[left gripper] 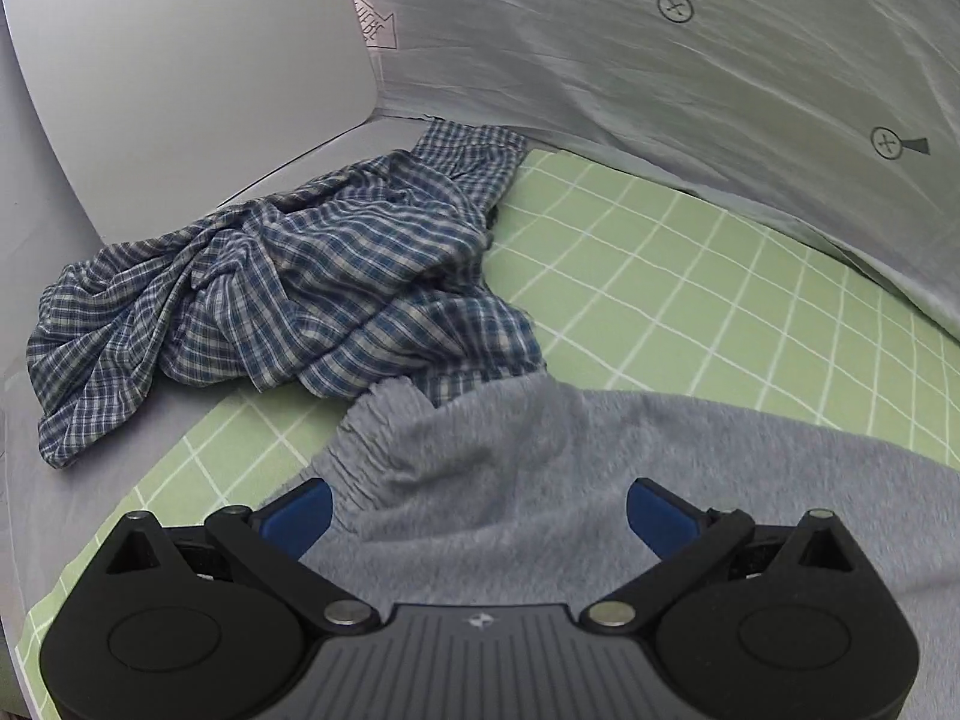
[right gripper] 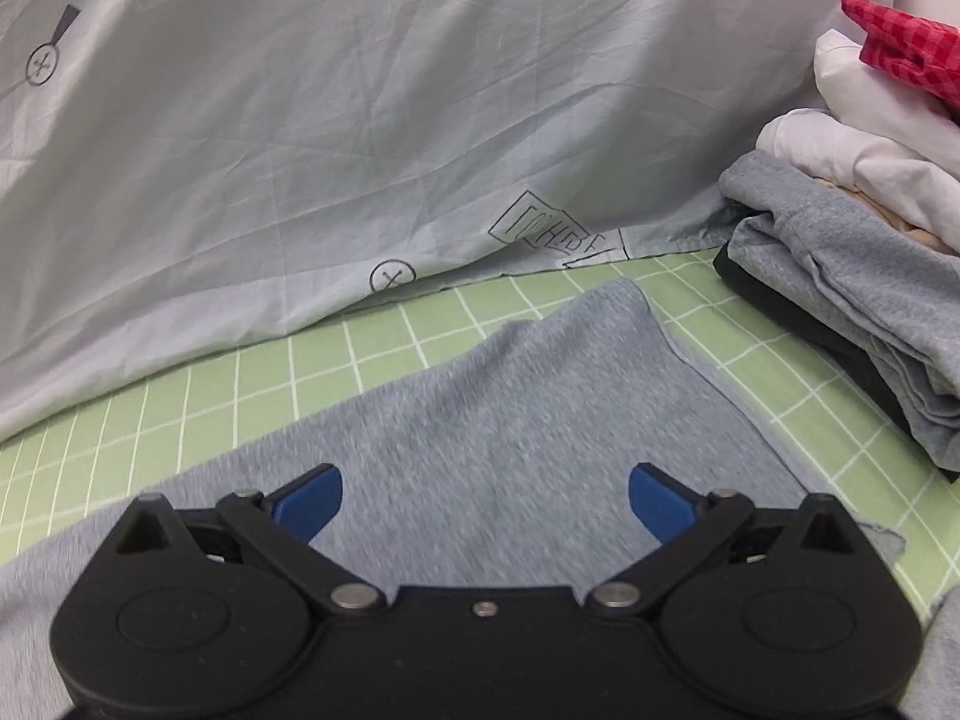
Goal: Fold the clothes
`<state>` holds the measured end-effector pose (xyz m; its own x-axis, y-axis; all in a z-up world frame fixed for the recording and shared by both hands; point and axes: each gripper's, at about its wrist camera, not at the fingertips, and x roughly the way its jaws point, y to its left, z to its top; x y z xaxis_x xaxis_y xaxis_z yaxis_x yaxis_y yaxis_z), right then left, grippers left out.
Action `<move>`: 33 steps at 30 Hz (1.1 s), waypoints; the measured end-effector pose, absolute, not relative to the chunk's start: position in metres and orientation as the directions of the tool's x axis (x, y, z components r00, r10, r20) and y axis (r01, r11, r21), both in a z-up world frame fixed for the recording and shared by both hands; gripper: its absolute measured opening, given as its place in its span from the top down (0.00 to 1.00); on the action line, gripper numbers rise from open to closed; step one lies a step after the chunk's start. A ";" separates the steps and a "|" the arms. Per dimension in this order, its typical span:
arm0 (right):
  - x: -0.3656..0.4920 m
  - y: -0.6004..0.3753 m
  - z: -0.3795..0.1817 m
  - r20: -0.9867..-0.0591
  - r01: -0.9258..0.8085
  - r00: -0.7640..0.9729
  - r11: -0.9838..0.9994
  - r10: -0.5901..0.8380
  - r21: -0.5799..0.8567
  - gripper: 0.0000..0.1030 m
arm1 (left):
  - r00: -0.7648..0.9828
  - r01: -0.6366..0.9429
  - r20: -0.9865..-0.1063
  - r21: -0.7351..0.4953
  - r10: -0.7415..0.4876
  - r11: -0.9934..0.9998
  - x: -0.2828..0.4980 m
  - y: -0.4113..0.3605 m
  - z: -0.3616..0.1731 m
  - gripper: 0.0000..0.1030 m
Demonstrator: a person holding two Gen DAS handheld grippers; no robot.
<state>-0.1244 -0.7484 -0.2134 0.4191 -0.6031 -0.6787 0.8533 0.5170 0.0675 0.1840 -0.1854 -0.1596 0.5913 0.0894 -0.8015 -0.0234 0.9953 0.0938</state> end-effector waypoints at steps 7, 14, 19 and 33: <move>-0.089 -0.780 -0.230 -0.681 0.900 0.368 0.427 -0.633 0.090 0.00 | 0.579 -0.169 -0.809 0.007 0.105 0.986 0.222 -0.160 -0.172 0.00; -0.070 -0.800 -0.244 -0.701 0.936 0.262 0.351 -0.663 0.019 0.01 | 0.571 -0.353 -0.816 -0.142 0.093 0.925 0.227 -0.131 -0.177 0.00; -0.070 -0.803 -0.244 -0.718 0.959 0.190 0.284 -0.669 -0.010 0.06 | 0.539 -0.424 -0.830 -0.120 0.144 0.898 0.228 -0.120 -0.180 0.02; -0.102 -0.779 -0.224 -0.663 0.952 0.298 0.266 -0.687 0.151 0.98 | 0.531 -0.376 -0.832 -0.061 0.161 0.924 0.209 -0.124 -0.170 0.84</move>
